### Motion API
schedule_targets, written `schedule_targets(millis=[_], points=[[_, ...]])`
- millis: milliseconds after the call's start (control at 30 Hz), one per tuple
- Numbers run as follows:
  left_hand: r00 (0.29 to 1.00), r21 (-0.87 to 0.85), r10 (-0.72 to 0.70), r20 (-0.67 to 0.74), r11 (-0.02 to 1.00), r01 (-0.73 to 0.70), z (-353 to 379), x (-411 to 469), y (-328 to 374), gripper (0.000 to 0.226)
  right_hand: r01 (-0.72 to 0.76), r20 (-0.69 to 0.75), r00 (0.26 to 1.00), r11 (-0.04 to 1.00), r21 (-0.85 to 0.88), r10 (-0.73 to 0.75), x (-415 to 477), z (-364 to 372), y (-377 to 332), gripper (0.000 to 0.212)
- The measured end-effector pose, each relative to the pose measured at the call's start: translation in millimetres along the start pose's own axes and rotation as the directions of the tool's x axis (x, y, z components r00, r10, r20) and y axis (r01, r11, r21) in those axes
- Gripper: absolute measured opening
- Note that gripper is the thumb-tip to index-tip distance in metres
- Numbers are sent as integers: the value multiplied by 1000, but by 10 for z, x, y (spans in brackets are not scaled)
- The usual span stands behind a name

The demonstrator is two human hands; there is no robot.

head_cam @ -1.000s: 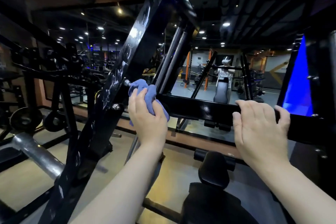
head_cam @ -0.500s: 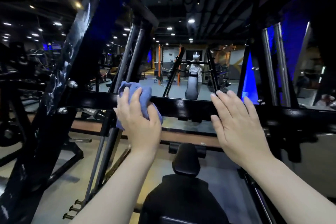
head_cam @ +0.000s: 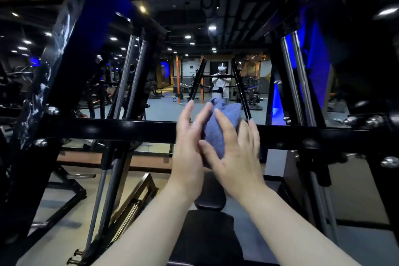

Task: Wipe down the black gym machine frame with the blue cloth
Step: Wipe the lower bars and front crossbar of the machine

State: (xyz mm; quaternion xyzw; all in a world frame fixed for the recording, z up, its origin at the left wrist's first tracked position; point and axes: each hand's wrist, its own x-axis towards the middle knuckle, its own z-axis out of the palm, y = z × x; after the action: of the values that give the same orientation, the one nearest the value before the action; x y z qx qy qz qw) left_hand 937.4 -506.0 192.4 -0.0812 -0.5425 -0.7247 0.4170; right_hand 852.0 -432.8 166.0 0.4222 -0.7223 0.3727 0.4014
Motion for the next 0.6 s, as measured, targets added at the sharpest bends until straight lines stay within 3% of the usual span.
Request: schedule_targets(millis=[67,100,133,200,367,467,533,600], points=[[976,280,177,-128,950,-136,-159,46,-2,38,76,-47,995,988,-136,-83,43,36,88,65],[946,491,302,-121,846,-207,-269,94,-24,39,99,-59,992,983,-156,-109,55,17,154,62],[912,688,407,-50,676,-264,-395,156,-64,38,105,-80,990,983,-153,-119,54,-40,233,59],[871,870,470,140,362,-335,-603,294,-137,36,83,-136,986,989,-122,-100,20,-218,446,57],[858,958,457,237,40,-286,-705,457,-187,38,-102,-368,929,985,-141,43,-189,-750,1206,55],[829,969,508,236,-61,-238,-665,474,-281,37,-179,-495,855,984,-8,152,-179,-790,1247,52],[802,971,551,232,-88,-220,-671,487,-319,34,-181,-472,857,979,98,206,-113,-655,1066,52],[790,972,567,233,-108,-209,-702,488,-336,32,-102,-373,919,990,93,130,-90,-530,903,52]])
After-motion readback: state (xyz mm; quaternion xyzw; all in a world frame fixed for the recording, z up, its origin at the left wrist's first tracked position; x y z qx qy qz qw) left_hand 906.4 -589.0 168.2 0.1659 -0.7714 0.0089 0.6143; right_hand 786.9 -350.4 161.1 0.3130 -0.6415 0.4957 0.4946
